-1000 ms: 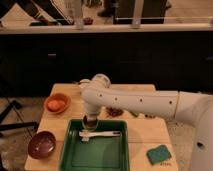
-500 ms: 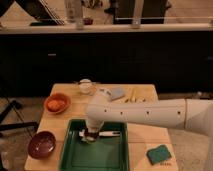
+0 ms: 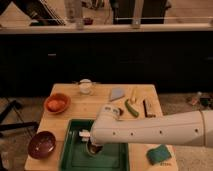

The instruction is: Stack cups into tray

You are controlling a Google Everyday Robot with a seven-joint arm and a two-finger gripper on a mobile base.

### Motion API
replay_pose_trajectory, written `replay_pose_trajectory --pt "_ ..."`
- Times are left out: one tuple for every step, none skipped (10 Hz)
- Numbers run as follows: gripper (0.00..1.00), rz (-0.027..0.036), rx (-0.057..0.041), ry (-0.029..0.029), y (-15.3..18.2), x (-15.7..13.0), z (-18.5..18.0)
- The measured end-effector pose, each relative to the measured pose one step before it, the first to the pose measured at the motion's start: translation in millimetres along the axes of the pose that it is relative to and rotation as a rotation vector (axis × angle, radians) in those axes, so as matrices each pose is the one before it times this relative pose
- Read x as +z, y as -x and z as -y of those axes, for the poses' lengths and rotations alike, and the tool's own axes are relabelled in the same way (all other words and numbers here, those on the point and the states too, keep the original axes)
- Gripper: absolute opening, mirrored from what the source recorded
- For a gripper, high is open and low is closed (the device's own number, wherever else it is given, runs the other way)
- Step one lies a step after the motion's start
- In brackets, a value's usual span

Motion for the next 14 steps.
replay_pose_trajectory --pt "0.0 0.0035 0.01741 -0.00327 -6.8 0.61 -2.16" --pt "0.0 0.00381 0.02514 0.00295 -10.66 2.21 -0.5" --pt "0.0 0.0015 0.01002 0.00573 -6.97 2.38 0.97" --pt "0.0 0.00576 0.00812 0.01353 -4.67 3.23 1.56" --pt "0.0 0.00817 0.00452 0.0167 -3.84 3.99 3.54" --pt "0.0 0.00303 0.00087 0.01413 -2.75 2.57 3.75" --pt "0.0 0.00009 0.00001 0.00946 -1.93 1.3 3.43" --pt "0.0 -0.00129 -0.00726 0.01605 0.46 1.82 4.57" --pt "0.0 -0.00339 -0.00551 0.01303 0.95 1.34 3.25" --pt "0.0 -0.00346 -0.00318 0.01008 0.9 1.04 1.93" --pt "0.0 -0.00712 0.00042 0.01426 0.12 0.95 1.75" --pt "0.0 -0.00906 0.00321 0.01508 -0.83 1.25 1.27" --pt "0.0 -0.00728 0.00229 0.01064 -0.47 1.18 0.37" --pt "0.0 -0.00659 0.00298 0.00966 -0.67 1.66 0.18"
